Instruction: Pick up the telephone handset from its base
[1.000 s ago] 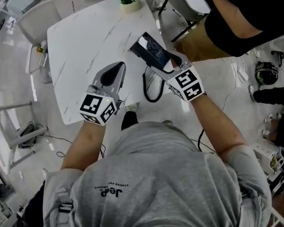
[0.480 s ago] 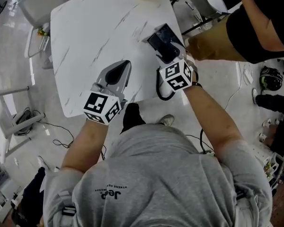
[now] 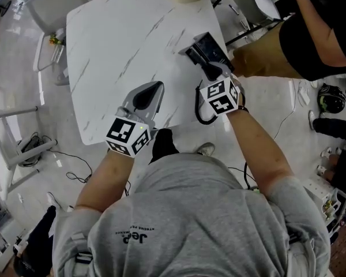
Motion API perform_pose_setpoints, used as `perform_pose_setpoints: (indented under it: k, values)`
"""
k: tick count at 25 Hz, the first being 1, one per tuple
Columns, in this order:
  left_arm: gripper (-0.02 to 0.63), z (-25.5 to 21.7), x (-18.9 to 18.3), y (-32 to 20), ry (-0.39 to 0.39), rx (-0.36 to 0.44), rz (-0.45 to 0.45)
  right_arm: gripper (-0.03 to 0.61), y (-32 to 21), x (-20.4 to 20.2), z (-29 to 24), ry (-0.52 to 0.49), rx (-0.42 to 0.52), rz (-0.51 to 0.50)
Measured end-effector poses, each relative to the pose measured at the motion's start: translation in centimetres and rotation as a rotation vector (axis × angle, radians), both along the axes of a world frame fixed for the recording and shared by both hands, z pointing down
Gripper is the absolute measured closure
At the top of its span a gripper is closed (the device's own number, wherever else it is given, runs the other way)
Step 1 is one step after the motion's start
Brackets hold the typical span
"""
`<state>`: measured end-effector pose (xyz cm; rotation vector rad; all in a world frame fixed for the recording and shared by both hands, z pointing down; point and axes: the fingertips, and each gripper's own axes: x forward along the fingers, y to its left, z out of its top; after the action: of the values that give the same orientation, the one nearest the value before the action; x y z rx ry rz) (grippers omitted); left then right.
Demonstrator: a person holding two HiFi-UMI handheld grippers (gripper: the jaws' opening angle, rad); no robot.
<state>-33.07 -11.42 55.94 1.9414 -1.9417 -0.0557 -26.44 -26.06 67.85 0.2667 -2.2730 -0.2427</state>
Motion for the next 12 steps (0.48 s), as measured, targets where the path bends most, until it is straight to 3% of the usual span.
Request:
perform_pose_setpoints:
  k: [3, 7, 12]
  values:
    - [0.553, -1.3, 0.6, -0.3, -0.006, 0.012, 0.021, 0.502, -0.1, 1.4, -2.6, -0.085, -0.109, 0.042]
    - [0.554, -3.9, 1.7, -1.4, -0.013, 0.046, 0.056, 0.502, -1.2, 3.3, -7.8, -0.27, -0.238, 0.114]
    - [0.552, -7.9, 5.2, -4.2, -0.025, 0.108, 0.146, 0.502, -2.8, 8.1, -15.0, -0.485, -0.32, 0.184]
